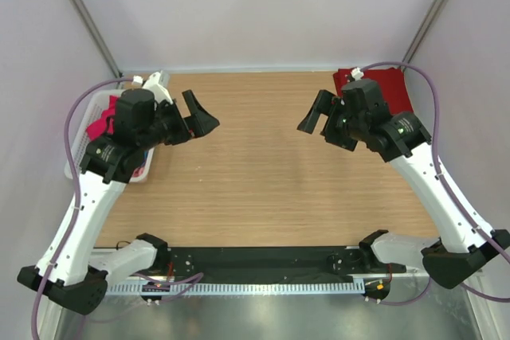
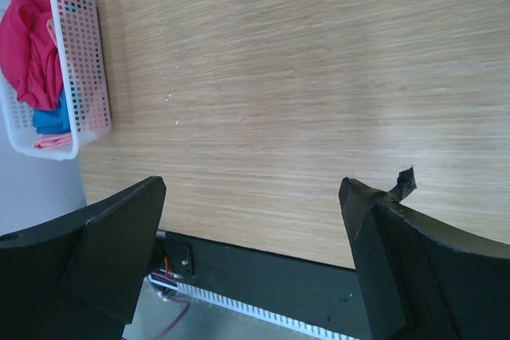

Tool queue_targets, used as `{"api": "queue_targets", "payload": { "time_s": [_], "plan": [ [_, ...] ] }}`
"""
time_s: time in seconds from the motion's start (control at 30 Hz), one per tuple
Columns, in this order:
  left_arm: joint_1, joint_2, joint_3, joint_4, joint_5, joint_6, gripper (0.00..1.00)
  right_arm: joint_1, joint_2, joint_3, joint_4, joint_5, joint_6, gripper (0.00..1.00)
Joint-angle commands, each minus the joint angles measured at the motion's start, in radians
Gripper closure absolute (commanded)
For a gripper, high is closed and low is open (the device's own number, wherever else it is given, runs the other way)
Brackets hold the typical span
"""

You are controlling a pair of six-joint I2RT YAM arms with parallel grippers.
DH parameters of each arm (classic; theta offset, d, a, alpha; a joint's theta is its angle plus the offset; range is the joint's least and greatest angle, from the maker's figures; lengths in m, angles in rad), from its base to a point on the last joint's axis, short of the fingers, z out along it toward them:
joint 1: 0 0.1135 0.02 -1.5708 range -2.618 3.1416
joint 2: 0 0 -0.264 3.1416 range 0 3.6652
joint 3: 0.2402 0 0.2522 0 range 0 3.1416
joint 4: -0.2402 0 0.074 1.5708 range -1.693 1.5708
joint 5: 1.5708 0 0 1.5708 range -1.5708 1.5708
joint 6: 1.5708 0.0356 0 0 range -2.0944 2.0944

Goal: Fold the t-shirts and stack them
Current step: Grab the tshirt from the pile

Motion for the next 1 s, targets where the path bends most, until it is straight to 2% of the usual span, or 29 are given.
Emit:
{"api": "queue_targets", "payload": {
  "time_s": [0.0, 0.13, 0.17, 0.2, 0.27, 0.33, 0.4, 0.57, 0.7, 0.87, 0.93, 0.97],
  "plan": [
    [-0.002, 0.010, 0.034, 0.026, -0.162, -0.048, 0.00, 0.005, -0.042, 0.007, 0.004, 0.013, -0.013, 0.00],
    [0.039, 0.108, 0.090, -0.081, -0.357, -0.147, 0.01, 0.004, -0.052, -0.011, -0.028, 0.021, -0.036, 0.00],
    [0.059, 0.183, 0.115, -0.112, -0.395, -0.157, 0.05, 0.005, -0.059, -0.015, -0.030, 0.024, -0.047, 0.00],
    [0.147, 0.219, 0.156, -0.138, -0.443, -0.167, 0.07, 0.004, -0.071, -0.019, -0.034, 0.039, -0.081, 0.00],
    [0.269, 0.282, 0.172, -0.148, -0.435, -0.186, 0.14, 0.004, -0.083, -0.019, -0.042, 0.047, -0.114, 0.00],
    [0.393, 0.357, 0.190, -0.128, -0.489, -0.197, 0.17, 0.004, -0.103, -0.022, -0.051, 0.040, -0.162, 0.00],
    [0.459, 0.465, 0.236, -0.117, -0.538, -0.187, 0.18, 0.005, -0.120, -0.042, -0.042, 0.004, -0.193, 0.00],
    [0.616, 0.610, 0.313, -0.089, -0.575, -0.242, 0.18, 0.005, -0.189, -0.106, -0.002, -0.025, -0.225, 0.00],
    [0.650, 0.706, 0.333, -0.051, -0.622, -0.178, 0.20, 0.004, -0.206, -0.133, -0.004, -0.025, -0.272, 0.00],
    [0.674, 0.880, 0.409, -0.111, -0.656, -0.124, 0.20, 0.004, -0.191, -0.130, -0.028, 0.027, -0.345, 0.00],
    [0.674, 0.920, 0.429, -0.092, -0.646, -0.102, 0.24, 0.004, -0.177, -0.125, -0.037, 0.044, -0.371, 0.00],
    [0.676, 0.959, 0.445, -0.092, -0.641, -0.079, 0.31, 0.004, -0.172, -0.122, -0.045, 0.049, -0.375, 0.00]
  ]
}}
